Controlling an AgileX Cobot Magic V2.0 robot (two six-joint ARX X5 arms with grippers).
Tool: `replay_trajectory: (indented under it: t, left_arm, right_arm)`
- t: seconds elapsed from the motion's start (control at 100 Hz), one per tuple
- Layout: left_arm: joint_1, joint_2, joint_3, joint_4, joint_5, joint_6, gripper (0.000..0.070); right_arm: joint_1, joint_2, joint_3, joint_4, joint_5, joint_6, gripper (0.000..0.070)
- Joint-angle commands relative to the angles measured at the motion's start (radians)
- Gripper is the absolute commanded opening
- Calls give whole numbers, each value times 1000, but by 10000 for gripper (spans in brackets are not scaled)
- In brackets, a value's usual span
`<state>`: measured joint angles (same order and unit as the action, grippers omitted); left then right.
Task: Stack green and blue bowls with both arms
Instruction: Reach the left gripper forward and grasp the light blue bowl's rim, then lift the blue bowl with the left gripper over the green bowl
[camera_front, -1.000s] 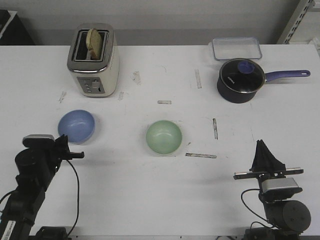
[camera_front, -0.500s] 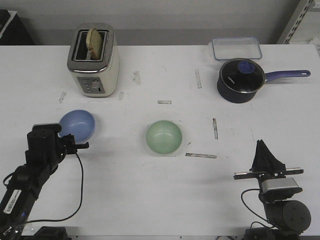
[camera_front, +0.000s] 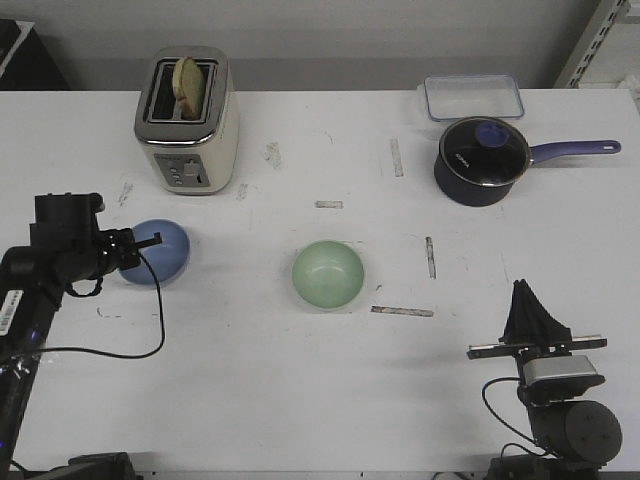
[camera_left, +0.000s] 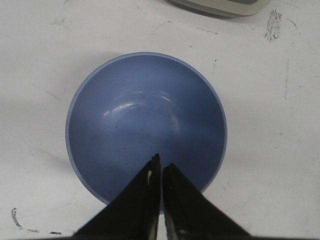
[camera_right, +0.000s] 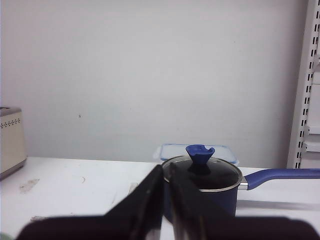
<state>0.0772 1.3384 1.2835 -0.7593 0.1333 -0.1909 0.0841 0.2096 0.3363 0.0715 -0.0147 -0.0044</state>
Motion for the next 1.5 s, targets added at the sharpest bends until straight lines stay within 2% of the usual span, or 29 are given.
replay_trajectory:
  t: [0.0, 0.07, 0.15, 0.29, 0.4, 0.71, 1.16, 1.19, 1.28, 1.42, 1.49]
  left_arm:
    - [36, 32, 34, -19, 81, -11, 1]
    - [84, 51, 35, -18, 153, -10, 3]
    - [133, 70, 35, -25, 167, -10, 27]
    - [202, 100, 35, -31, 164, -5, 252]
    - [240, 122, 35, -21, 163, -4, 332]
    - [238, 239, 35, -1, 155, -1, 339]
    - [175, 406, 35, 63, 155, -2, 312]
    - [173, 410, 35, 64, 155, -2, 290]
    - [170, 411, 35, 73, 152, -2, 148]
    - [170, 410, 35, 79, 152, -3, 9]
    - [166, 403, 35, 75, 152, -11, 1]
  right_arm:
    - [2, -2, 3, 10, 0, -12, 7]
    - [2, -2, 3, 10, 0, -12, 7]
    - [2, -2, 3, 10, 0, -12, 7]
    - [2, -2, 3, 10, 0, -12, 7]
    - [2, -2, 3, 10, 0, -12, 7]
    - [2, -2, 3, 10, 0, -12, 7]
    - [2, -2, 3, 10, 0, -12, 7]
    - [2, -2, 3, 10, 0, -12, 7]
    - [2, -2, 3, 10, 0, -12, 7]
    - [1, -2, 3, 10, 0, -12, 7]
    - [2, -2, 3, 10, 0, -12, 7]
